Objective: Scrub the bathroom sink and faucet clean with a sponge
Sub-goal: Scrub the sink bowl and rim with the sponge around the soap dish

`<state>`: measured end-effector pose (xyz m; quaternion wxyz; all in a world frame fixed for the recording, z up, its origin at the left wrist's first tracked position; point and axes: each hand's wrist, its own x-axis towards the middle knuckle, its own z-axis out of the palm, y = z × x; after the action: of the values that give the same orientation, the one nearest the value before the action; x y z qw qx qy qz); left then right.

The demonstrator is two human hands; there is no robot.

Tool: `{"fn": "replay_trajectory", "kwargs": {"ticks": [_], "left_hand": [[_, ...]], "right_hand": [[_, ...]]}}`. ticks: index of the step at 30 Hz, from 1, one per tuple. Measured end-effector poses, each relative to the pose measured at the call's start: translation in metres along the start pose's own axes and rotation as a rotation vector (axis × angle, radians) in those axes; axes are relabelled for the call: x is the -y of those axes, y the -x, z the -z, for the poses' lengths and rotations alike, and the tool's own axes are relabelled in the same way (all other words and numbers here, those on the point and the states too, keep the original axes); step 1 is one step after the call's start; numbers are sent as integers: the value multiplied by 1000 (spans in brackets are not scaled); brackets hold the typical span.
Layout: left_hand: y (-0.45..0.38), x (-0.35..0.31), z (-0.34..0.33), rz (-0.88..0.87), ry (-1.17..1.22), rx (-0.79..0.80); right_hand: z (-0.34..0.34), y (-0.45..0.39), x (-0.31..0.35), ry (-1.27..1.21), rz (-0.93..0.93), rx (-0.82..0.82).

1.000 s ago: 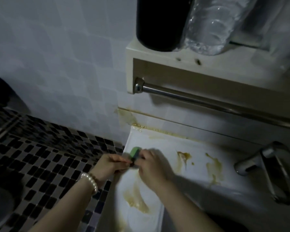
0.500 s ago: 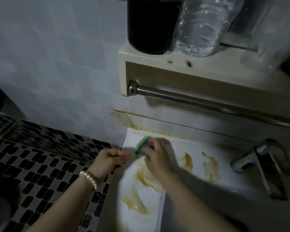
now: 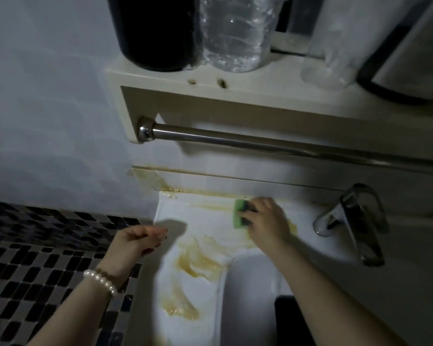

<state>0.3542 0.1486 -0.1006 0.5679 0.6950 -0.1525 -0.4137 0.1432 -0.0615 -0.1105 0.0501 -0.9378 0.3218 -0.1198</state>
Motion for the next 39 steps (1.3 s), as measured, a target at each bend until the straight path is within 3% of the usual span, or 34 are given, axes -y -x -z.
{"fn": "replay_trajectory", "kwargs": {"ticks": [2,4,6,8,10,12,14,16,18,21,24,27,29,34,37,39], "left_hand": [[1,-1,-15,1,-5,36],[1,-1,-29,-2,0,70],[2,-2,-40,3,-6,100],[3,-3,-47,11,-2,122],[4,-4,-52,18,9,126],[5,-7,-55,17,53,128],[6,-9,-55,19,73,116],[7,-9,-53,29,51,86],[8,-9,-49,39,41,78],[12,-7,-39,43,55,39],[17,-2,-27,48,97,-7],[22,2,-14,45,113,-43],[22,4,-8,48,131,-75],[23,5,-10,47,151,-80],[20,5,-15,33,138,-64],[18,6,-21,37,121,-49]], "right_hand": [[4,29,-34,40,-308,-67],[6,50,-48,82,-617,17],[7,60,-35,114,-759,65],[0,56,5,124,-649,43],[-9,44,59,-12,-379,-34],[-18,35,100,-192,-94,156],[-22,29,100,-212,24,341],[-14,38,69,-212,-97,251],[-4,54,20,-83,-372,-5],[4,62,-30,39,-828,-38],[-8,28,-17,-64,-929,-101],[-20,-11,18,-344,-973,-276],[-26,-25,45,-345,-908,-246],[-45,-47,112,-90,-211,16],[-45,-69,131,27,72,185],[-40,-71,122,78,156,224]]}}
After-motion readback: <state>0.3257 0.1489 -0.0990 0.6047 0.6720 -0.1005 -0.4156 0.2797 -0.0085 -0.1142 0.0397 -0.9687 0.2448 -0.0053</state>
